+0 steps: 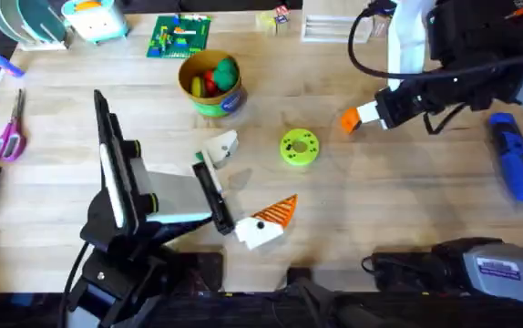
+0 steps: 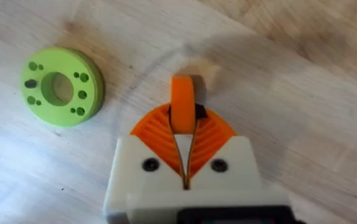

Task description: Pick up the gripper from the table and insert it into the empty holder that is missing its gripper. Then pick up a screw, insert it into the mounting hole, and use the screwdriver to tighten it. Finally, clean up the table by picking up the vegetable and placing it into the bucket.

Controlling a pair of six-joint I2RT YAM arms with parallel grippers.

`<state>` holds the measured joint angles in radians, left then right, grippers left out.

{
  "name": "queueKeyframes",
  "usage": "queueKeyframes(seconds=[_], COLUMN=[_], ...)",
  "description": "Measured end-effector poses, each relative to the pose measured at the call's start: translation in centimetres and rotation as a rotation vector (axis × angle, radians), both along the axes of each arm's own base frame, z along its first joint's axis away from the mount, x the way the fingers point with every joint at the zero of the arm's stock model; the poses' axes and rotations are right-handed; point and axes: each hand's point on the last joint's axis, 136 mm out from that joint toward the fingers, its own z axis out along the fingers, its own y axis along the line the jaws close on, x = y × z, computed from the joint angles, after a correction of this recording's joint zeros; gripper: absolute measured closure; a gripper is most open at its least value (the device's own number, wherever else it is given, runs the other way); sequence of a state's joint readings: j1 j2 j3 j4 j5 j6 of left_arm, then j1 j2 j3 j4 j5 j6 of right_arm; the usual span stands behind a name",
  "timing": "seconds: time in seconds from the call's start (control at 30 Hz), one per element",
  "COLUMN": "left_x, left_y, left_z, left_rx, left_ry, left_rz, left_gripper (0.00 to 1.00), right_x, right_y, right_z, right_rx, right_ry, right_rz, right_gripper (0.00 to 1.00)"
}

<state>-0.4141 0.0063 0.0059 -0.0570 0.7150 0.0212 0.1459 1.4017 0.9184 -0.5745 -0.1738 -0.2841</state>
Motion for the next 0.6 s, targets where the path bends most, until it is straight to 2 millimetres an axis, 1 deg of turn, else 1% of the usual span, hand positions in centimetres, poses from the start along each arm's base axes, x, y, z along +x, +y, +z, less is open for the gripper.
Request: queueKeyframes(seconds=[0.13, 0.23, 0.33, 0.37, 0.4, 0.5, 0.53, 0.6], left_x=[0.0, 0.0, 0.0, 0.0, 0.0, 0.0, 0.0, 0.0], left_y=[0.0, 0.0, 0.0, 0.0, 0.0, 0.0, 0.0, 0.0], left_z=[0.0, 0.0, 0.0, 0.0, 0.0, 0.0, 0.0, 0.0], left_rx=[0.0, 0.0, 0.0, 0.0, 0.0, 0.0, 0.0, 0.0], left_ry=[0.0, 0.0, 0.0, 0.0, 0.0, 0.0, 0.0, 0.0], left_rz=[0.0, 0.0, 0.0, 0.0, 0.0, 0.0, 0.0, 0.0], left_gripper=[0.008, 0.008, 0.008, 0.008, 0.008, 0.008, 0.008, 0.008], right_x=[-0.2, -0.5, -0.5, -1.0, -1.4, -2.4, -2.6, -3.1], right_y=[0.0, -0.1, -0.1, 0.1, 0.2, 0.9, 1.3, 2.4], right_z=[0.4, 2.1, 5.4, 9.7, 10.8, 13.9, 14.6, 14.9], right_rx=[0.008, 0.016, 0.037, 0.094, 0.12, 0.236, 0.285, 0.394], right_ry=[0.008, -0.014, -0.086, -0.191, -0.221, -0.303, -0.328, -0.341], right_rz=[-0.02, -0.03, -0.047, -0.079, -0.089, -0.119, -0.117, -0.1], right_gripper=[0.989, 0.99, 0.991, 0.991, 0.991, 0.991, 0.991, 0.992])
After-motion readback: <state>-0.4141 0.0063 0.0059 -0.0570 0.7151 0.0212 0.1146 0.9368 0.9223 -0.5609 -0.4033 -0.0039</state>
